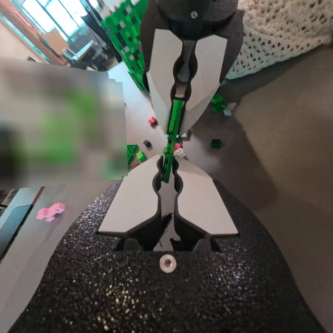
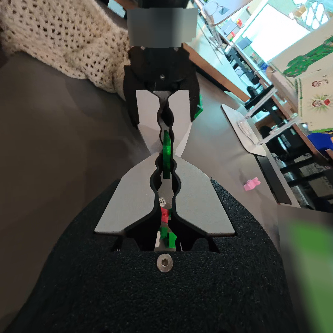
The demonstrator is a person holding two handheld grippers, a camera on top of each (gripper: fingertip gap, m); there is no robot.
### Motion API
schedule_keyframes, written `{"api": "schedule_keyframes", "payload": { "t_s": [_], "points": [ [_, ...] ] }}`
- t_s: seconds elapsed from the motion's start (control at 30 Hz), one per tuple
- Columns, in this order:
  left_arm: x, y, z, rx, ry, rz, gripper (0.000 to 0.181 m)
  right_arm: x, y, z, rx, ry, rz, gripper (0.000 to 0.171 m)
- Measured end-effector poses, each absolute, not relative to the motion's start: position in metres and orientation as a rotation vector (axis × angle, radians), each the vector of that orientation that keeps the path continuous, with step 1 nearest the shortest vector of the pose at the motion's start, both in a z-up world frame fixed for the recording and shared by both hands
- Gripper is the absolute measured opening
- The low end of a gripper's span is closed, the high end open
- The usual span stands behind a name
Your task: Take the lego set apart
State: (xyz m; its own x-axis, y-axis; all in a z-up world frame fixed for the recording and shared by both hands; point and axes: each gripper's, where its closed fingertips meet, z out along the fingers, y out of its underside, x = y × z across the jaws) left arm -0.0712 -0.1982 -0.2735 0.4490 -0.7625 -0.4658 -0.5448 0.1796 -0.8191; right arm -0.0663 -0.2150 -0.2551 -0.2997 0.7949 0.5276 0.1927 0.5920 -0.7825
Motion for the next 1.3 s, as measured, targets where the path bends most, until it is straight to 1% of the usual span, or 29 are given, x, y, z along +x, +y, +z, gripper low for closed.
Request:
{"api": "schedule_keyframes", "payload": {
  "t_s": [0.03, 0.1, 0.17, 0.33, 0.43, 0.5, 0.6, 0.7, 0.77, 0.93, 1.17, 1.27, 1.3],
  "points": [
    [-0.072, -0.196, -0.269, -1.464, 1.183, -0.207, 0.010, -0.066, -0.214, -0.251, -0.805, -1.789, 0.757, 0.006],
    [-0.077, -0.190, -0.259, -1.429, 1.106, -0.142, 0.019, -0.065, -0.205, -0.244, -0.812, -1.733, 0.734, 0.006],
    [-0.080, -0.185, -0.252, -1.459, 1.014, -0.166, 0.037, -0.066, -0.195, -0.236, -0.821, -1.654, 0.684, 0.006],
    [-0.085, -0.173, -0.235, -1.560, 0.664, -0.389, 0.084, -0.072, -0.180, -0.222, -0.827, -1.475, 0.572, 0.006],
    [-0.088, -0.170, -0.231, -1.595, 0.513, -0.464, 0.092, -0.078, -0.181, -0.223, -0.816, -1.439, 0.516, 0.005],
    [-0.089, -0.170, -0.230, -1.587, 0.492, -0.451, 0.091, -0.079, -0.179, -0.220, -0.795, -1.399, 0.458, 0.006],
    [-0.086, -0.174, -0.226, -1.553, 0.514, -0.457, 0.083, -0.079, -0.179, -0.216, -0.771, -1.380, 0.428, 0.006],
    [-0.083, -0.178, -0.221, -1.498, 0.538, -0.482, 0.084, -0.078, -0.182, -0.211, -0.735, -1.366, 0.420, 0.006],
    [-0.078, -0.182, -0.219, -1.460, 0.591, -0.490, 0.081, -0.077, -0.184, -0.212, -0.721, -1.377, 0.423, 0.006],
    [-0.083, -0.187, -0.213, -1.393, 0.624, -0.501, 0.054, -0.075, -0.184, -0.212, -0.672, -1.396, 0.406, 0.006],
    [-0.089, -0.191, -0.204, -1.328, 0.603, -0.578, 0.042, -0.075, -0.177, -0.220, -0.631, -1.427, 0.255, 0.006],
    [-0.092, -0.197, -0.194, -1.246, 0.592, -0.610, 0.025, -0.075, -0.177, -0.219, -0.612, -1.420, 0.245, 0.006],
    [-0.093, -0.199, -0.192, -1.223, 0.588, -0.643, 0.023, -0.074, -0.179, -0.217, -0.604, -1.411, 0.258, 0.006]
  ]
}}
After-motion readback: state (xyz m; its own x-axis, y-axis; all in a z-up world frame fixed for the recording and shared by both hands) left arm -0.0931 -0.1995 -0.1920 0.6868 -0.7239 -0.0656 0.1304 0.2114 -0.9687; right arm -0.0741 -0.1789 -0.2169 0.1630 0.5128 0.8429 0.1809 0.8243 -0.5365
